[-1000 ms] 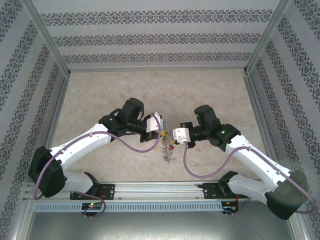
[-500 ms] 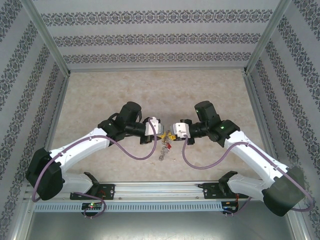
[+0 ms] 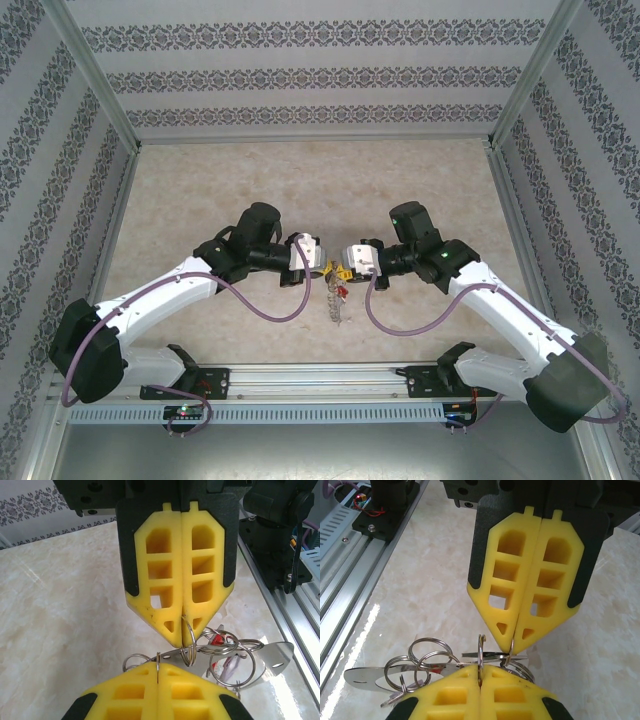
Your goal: Put the keys on the keyring
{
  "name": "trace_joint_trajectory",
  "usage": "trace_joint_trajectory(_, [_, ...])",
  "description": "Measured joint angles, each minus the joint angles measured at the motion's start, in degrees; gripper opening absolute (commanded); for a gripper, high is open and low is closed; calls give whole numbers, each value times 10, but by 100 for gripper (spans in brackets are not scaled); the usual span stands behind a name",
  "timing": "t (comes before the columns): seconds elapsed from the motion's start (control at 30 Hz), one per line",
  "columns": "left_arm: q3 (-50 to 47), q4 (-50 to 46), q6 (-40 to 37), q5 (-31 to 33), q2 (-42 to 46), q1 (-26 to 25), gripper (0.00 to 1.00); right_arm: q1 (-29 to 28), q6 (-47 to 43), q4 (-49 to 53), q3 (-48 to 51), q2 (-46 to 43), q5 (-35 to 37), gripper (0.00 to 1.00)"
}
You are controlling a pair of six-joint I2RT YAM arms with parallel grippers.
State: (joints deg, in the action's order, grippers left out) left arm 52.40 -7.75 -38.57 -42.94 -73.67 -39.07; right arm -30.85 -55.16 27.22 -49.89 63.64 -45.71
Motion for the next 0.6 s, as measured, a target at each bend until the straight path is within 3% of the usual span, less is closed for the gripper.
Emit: trace_joint_trajectory(0.6, [0,17,0,8,19,0,0,8,11,9,-10,11,6,0])
